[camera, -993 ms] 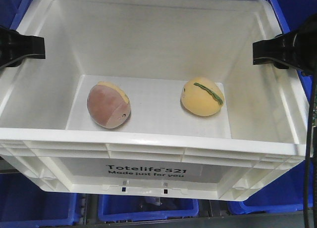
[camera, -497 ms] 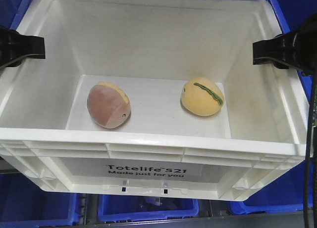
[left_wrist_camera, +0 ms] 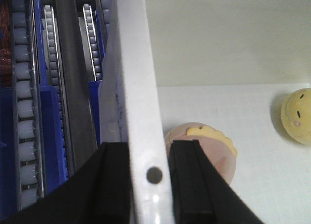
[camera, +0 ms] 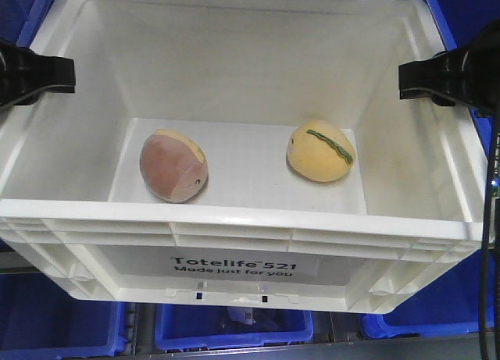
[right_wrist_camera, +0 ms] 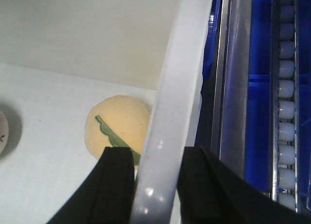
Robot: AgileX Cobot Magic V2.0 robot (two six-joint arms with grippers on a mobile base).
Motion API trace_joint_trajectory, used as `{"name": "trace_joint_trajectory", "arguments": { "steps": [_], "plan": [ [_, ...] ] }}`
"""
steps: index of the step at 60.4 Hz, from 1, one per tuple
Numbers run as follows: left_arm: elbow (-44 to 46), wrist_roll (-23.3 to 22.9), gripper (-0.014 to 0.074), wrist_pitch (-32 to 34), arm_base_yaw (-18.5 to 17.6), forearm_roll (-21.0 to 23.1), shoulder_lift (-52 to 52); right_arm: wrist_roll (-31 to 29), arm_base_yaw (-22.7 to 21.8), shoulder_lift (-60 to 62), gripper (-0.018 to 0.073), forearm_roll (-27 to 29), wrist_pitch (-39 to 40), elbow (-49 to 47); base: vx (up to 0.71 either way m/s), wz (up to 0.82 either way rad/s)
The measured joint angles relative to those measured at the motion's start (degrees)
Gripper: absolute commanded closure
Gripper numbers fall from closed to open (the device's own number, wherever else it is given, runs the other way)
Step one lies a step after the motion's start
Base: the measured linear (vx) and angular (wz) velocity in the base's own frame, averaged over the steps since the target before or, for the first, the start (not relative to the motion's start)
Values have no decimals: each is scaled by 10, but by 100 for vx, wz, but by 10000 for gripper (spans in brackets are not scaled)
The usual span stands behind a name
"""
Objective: Place moving items into box and shelve
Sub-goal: 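Hold the crate level above the roller shelf while aligning, then lower the crate onto the roller shelf with both grippers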
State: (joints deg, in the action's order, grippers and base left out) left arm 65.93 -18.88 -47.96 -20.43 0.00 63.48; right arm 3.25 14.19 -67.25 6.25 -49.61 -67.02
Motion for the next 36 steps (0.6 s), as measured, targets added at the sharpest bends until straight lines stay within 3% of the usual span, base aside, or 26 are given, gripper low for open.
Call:
{"name": "trace_joint_trajectory", "arguments": {
  "steps": [14, 36],
  "plan": [
    [0, -1, 603, 58, 0, -7, 69, 0, -3, -48, 564, -22, 66, 0, 0, 0],
    [0, 4, 597, 274, 14, -55, 203, -20, -17, -179, 561, -50, 297, 0, 0, 0]
  ]
}}
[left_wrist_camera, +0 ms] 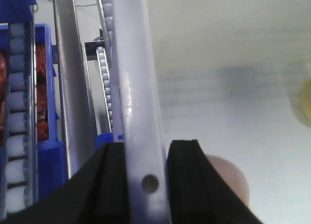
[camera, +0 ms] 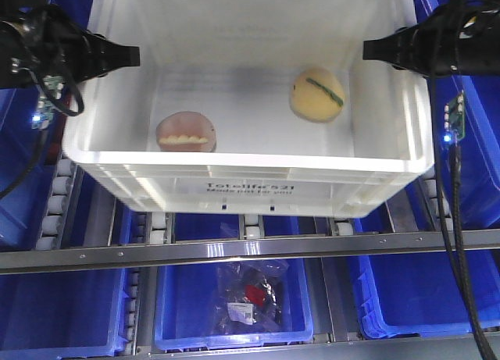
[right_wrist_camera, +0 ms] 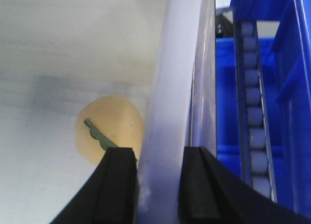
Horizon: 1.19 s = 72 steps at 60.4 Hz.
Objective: Place moving items into box and shelve
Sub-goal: 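Lower the crate onto the roller shelf with both grippers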
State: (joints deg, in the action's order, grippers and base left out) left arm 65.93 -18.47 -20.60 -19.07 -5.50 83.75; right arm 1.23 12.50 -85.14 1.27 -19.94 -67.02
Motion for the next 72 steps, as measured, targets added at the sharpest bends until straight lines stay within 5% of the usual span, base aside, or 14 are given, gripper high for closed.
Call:
{"name": "trace_joint_trajectory", "arguments": {
  "steps": [13, 22, 38, 45, 54, 72],
  "plan": [
    [4, 1, 583, 64, 6, 1, 55, -17, -9, -48, 542, 9, 44, -1, 0, 0],
    [5, 4, 482, 63, 6, 4, 55, -18, -9, -48, 445, 10, 45, -1, 0, 0],
    [5, 21, 74, 64, 6, 4, 52, -26, -6, -48, -1, 11, 53, -1, 0, 0],
    [5, 22, -46, 66, -2, 8, 52, -31, 4, -47, -116, 20, 51, -1, 0, 0],
    [5, 22, -71, 55, -10, 0, 38, -31, 9, -32, -127, 20, 27, -1, 0, 0],
    [5, 22, 15, 49, -12, -10, 1, -33, 11, -18, -29, 17, 37, -3, 0, 0]
  ]
}}
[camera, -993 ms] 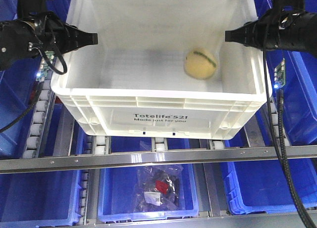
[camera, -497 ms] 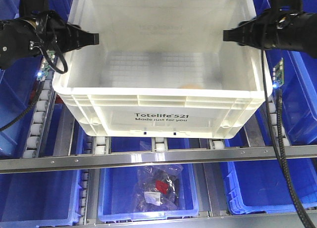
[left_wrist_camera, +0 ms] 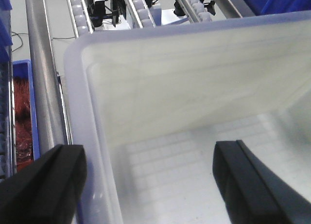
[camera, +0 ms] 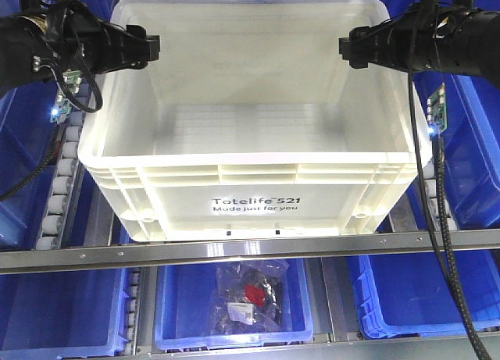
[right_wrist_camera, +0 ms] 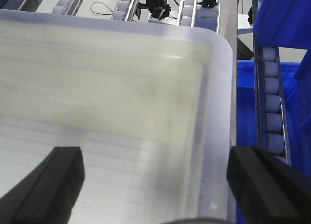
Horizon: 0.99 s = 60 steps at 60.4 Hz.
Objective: Place moving items into box and shelve
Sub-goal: 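Lower the crate onto the roller shelf with both grippers, then open both grippers and release the crate rims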
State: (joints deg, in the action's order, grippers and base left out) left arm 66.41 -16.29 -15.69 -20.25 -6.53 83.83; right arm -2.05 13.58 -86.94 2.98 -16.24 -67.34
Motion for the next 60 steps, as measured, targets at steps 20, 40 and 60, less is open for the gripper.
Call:
{"name": "trace_joint_trajectory", "arguments": {
  "steps": [20, 40, 60],
  "plan": [
    [0, 0, 71, -26, -1, -4, 1, 0, 0, 0, 111, 0, 0, 0, 0, 0],
    [0, 0, 77, -29, -1, -4, 1, -1, 0, 0, 218, 0, 0, 0, 0, 0],
    [-68, 0, 80, 20, -1, -4, -74, -1, 0, 0, 297, 0, 0, 0, 0, 0]
  ]
}}
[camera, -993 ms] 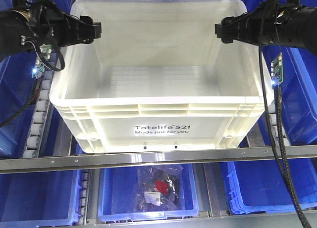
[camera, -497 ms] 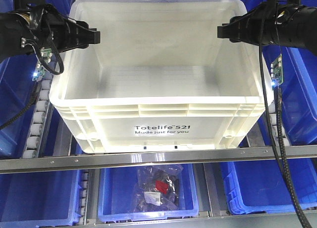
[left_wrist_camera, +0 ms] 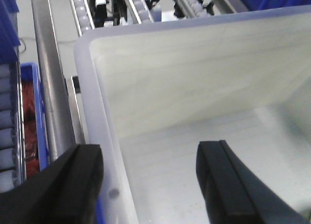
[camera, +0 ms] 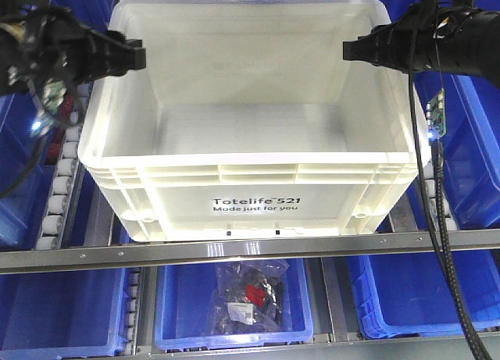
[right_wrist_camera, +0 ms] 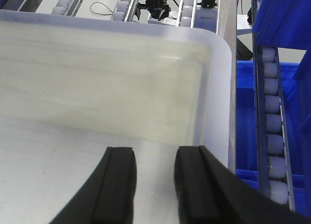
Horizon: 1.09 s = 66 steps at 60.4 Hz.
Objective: Place moving items into box and shelve
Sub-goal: 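Open both grippers and release the crate rims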
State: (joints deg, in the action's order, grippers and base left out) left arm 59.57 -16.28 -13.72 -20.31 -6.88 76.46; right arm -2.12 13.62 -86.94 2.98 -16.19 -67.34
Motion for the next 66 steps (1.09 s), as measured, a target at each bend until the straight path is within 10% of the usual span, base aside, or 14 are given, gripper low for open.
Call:
{"name": "trace_joint_trajectory", "arguments": {
  "steps": [35, 66],
  "plan": [
    [-281, 85, 216, 91, 0, 83, -367, -1, 0, 0, 324, 0, 0, 0, 0, 0],
    [-610, 85, 606, 70, 9, 72, -750, -1, 0, 0, 324, 0, 0, 0, 0, 0]
  ]
}}
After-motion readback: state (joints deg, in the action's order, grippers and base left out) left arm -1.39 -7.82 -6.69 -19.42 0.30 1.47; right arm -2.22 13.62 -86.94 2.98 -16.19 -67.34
